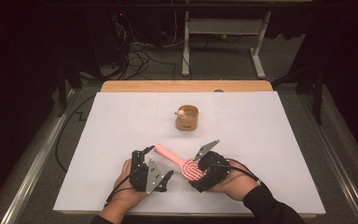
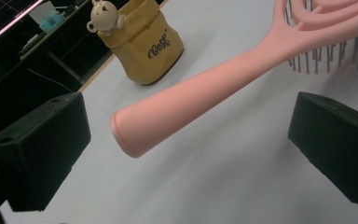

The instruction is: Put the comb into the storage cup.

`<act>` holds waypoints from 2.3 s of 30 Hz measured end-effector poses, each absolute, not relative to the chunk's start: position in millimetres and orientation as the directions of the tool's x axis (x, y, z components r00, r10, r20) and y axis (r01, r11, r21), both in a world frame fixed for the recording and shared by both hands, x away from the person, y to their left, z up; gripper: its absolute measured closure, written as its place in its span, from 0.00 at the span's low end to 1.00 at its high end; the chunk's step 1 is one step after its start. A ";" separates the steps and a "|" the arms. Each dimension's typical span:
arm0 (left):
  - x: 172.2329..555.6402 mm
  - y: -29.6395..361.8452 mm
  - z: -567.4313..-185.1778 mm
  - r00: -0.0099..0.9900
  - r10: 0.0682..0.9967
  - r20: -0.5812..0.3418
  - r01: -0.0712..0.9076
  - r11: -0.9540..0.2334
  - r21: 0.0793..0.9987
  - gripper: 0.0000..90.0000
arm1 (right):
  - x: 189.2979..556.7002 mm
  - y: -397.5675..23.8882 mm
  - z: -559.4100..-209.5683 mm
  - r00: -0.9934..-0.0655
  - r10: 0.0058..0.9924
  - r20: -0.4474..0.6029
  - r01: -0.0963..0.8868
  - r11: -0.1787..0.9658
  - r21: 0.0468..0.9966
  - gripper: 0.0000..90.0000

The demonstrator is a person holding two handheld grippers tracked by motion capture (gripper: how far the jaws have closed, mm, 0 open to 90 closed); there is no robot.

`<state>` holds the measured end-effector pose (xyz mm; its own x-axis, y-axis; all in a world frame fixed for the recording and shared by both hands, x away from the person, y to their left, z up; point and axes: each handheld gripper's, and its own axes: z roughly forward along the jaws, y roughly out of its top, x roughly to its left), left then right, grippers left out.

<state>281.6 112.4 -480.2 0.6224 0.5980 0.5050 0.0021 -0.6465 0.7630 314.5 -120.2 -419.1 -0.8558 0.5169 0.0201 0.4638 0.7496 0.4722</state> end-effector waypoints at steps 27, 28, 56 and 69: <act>273.9 100.4 -482.7 0.572 0.457 0.681 -0.077 -0.797 0.599 0.00 | 319.6 -96.4 -423.0 -0.880 0.475 0.019 0.433 0.784 0.444 0.23; 273.8 99.9 -483.2 0.568 0.456 0.685 -0.074 -0.801 0.595 0.00 | 319.6 -95.6 -423.0 -0.881 0.473 0.019 0.432 0.786 0.443 0.23; 263.9 92.4 -492.2 0.517 0.339 0.786 -0.157 -0.865 0.476 0.26 | 319.7 -92.7 -422.0 -0.886 0.464 0.023 0.427 0.795 0.431 0.23; 264.0 91.4 -492.2 0.521 0.329 0.787 -0.153 -0.871 0.466 0.47 | 319.8 -90.8 -422.4 -0.888 0.460 0.029 0.425 0.794 0.434 0.23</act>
